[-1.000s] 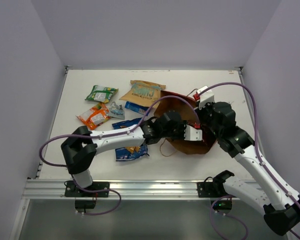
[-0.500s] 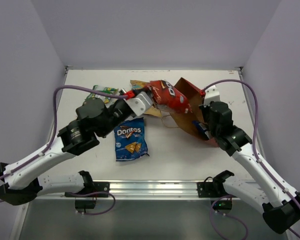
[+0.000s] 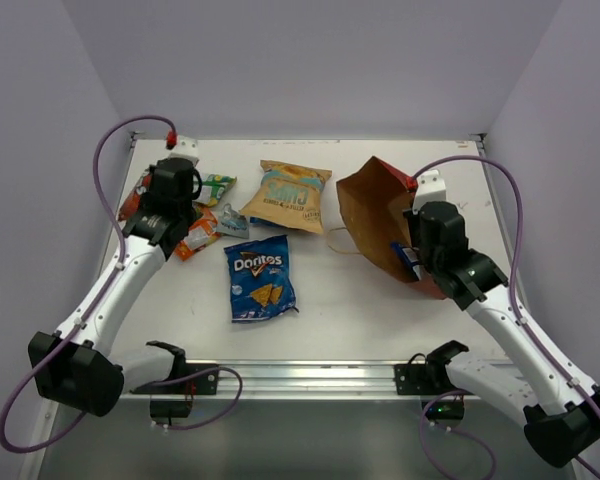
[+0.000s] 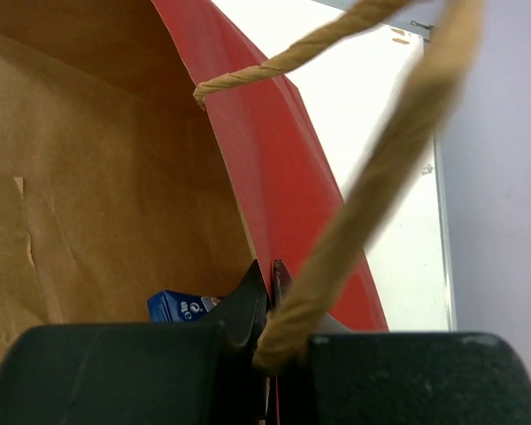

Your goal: Take the snacks out of the paper bag

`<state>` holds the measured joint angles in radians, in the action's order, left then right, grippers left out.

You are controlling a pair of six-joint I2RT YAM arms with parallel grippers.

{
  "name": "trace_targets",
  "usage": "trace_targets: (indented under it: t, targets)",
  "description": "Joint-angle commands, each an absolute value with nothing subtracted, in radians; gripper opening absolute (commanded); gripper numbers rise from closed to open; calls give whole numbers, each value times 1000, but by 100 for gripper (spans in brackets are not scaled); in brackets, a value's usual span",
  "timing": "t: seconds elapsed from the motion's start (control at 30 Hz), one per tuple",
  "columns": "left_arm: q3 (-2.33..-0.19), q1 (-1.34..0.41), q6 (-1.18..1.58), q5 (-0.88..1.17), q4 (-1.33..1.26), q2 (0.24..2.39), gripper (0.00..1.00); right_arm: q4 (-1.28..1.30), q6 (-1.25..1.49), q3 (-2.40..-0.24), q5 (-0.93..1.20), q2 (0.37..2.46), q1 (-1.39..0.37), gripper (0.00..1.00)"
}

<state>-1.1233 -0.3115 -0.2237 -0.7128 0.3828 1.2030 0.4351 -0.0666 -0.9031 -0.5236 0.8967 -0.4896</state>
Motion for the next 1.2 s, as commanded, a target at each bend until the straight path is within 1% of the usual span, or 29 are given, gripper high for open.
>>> trace_targets:
  t: [0.0,0.07,0.17,0.2,0.23,0.27,0.3,0.33,0.37,0.4,0.43,0.47,0.5,0.57,0.6,0.63,0.73,0.8,0.83,0.87,0.93,0.97,1.03,1.07,1.17]
  targets:
    - [-1008,-207,-121,-856,344,1134,0,471,-29,-954,-483,893,-486,0]
    - [-951,-143,-68,-825,301,1129,0,472,-23,-963,-460,902,-488,0]
    - [-869,-127,63,-810,328,1124,0,479,-28,-971,-453,911,-488,0]
    - [-850,-127,84,-808,345,1112,1,480,-28,-973,-451,910,-488,0]
    - [-832,-127,107,-805,348,1103,6,479,-28,-974,-449,908,-488,0]
    - [-813,-127,115,-796,354,1091,14,479,-28,-979,-442,907,-488,0]
    - [-799,-127,124,-775,383,1065,42,482,-31,-983,-428,907,-486,0]
    - [-799,-127,144,-753,405,1048,54,485,-38,-986,-422,907,-488,0]
    - [-805,-127,146,-729,420,1029,63,485,-43,-994,-419,908,-488,0]
    - [-811,-127,143,-662,451,984,81,486,-46,-999,-410,908,-488,0]
    - [-821,-127,140,-625,466,959,89,485,-60,-1002,-405,910,-486,0]
    - [-842,-129,134,-589,475,910,100,485,-67,-1012,-396,911,-488,0]
    - [-857,-129,123,-495,485,887,100,480,-74,-1017,-384,911,-488,0]
    - [-903,-130,91,-393,491,844,100,474,-97,-1034,-351,910,-489,0]
    - [-920,-133,80,-273,486,816,100,466,-104,-1038,-341,913,-489,0]
    - [-934,-138,55,-211,480,810,100,465,-116,-1046,-327,916,-489,0]
    - [-980,-192,20,-11,442,810,100,462,-146,-1071,-302,930,-489,0]
    - [-988,-260,6,128,375,821,100,450,-167,-1077,-273,939,-489,0]
    - [-985,-297,-27,161,344,827,100,448,-188,-1077,-256,942,-489,0]
    - [-977,-390,-38,178,316,833,100,448,-195,-1078,-224,949,-489,0]
    - [-976,-492,-73,207,229,874,100,446,-199,-1080,-200,957,-491,0]
    - [-979,-596,-92,210,204,914,100,443,-202,-1074,-174,962,-491,0]
    - [-988,-699,-158,186,131,962,100,433,-209,-1066,-158,965,-494,0]
    - [-1002,-794,-188,177,112,1018,100,428,-212,-1059,-150,965,-492,0]
    - [-1043,-937,-323,144,63,1109,100,419,-221,-1037,-141,965,-495,0]
